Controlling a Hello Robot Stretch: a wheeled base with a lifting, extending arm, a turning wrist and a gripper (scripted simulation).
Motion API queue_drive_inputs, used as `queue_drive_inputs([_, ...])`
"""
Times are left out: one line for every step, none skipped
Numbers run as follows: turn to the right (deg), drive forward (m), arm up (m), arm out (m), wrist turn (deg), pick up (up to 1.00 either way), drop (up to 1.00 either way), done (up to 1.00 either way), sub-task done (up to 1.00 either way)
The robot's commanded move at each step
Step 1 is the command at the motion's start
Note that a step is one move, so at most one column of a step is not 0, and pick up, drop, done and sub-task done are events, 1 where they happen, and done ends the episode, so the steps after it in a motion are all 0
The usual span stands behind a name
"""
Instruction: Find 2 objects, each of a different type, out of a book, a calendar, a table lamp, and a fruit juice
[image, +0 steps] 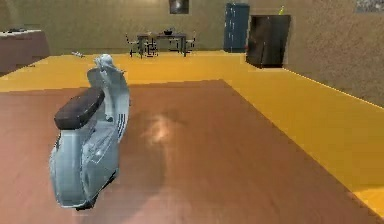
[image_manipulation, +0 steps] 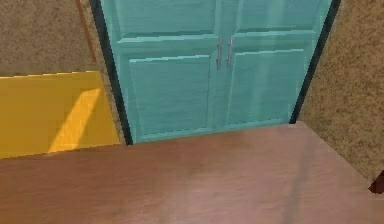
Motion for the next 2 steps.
queue_drive_inputs([-3.0, 0.0, 0.0, 0.0, 0.0, 0.0, 0.0, 0.0, 0.0])
queue_drive_inputs([0.0, 1.0, 0.0, 0.0, 0.0, 0.0, 0.0, 0.0, 0.0])
